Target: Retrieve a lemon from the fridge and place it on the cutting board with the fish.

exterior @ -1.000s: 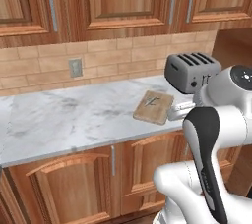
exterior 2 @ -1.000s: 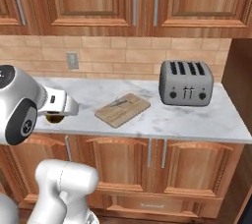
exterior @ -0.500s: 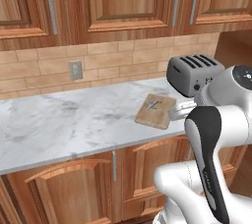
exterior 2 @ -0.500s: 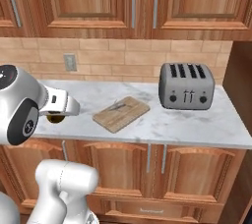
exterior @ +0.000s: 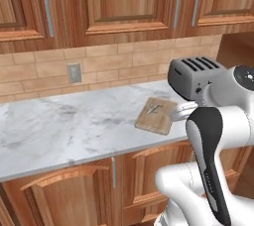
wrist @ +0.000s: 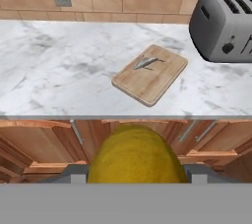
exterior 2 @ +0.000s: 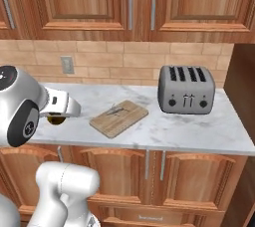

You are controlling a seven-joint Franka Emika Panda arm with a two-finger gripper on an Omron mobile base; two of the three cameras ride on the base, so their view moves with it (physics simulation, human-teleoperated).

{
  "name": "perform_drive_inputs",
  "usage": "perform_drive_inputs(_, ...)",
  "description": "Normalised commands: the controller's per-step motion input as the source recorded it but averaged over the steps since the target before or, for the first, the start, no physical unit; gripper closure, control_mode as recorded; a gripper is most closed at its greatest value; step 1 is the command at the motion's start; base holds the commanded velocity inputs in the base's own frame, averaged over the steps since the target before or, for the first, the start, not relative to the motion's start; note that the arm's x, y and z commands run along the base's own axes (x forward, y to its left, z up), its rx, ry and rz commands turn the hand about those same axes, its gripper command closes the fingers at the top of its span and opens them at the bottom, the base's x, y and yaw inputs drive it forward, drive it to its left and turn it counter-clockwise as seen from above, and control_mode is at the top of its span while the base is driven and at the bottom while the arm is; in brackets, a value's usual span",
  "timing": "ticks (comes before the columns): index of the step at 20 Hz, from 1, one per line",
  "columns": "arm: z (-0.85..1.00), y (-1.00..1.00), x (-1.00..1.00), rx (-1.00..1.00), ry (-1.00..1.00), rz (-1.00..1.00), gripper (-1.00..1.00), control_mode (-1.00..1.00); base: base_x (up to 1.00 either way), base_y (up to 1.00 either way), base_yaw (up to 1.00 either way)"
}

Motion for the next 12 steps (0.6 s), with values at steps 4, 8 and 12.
perform_drive_inputs(4,0.00,0.00,0.00,0.00,0.00,0.00,1.00,1.00,0.13,-0.33,0.00)
perform_drive_inputs(8,0.00,0.00,0.00,0.00,0.00,0.00,1.00,1.00,0.18,-0.29,0.00)
perform_drive_inputs(12,0.00,0.00,0.00,0.00,0.00,0.00,1.00,1.00,0.23,-0.30,0.00)
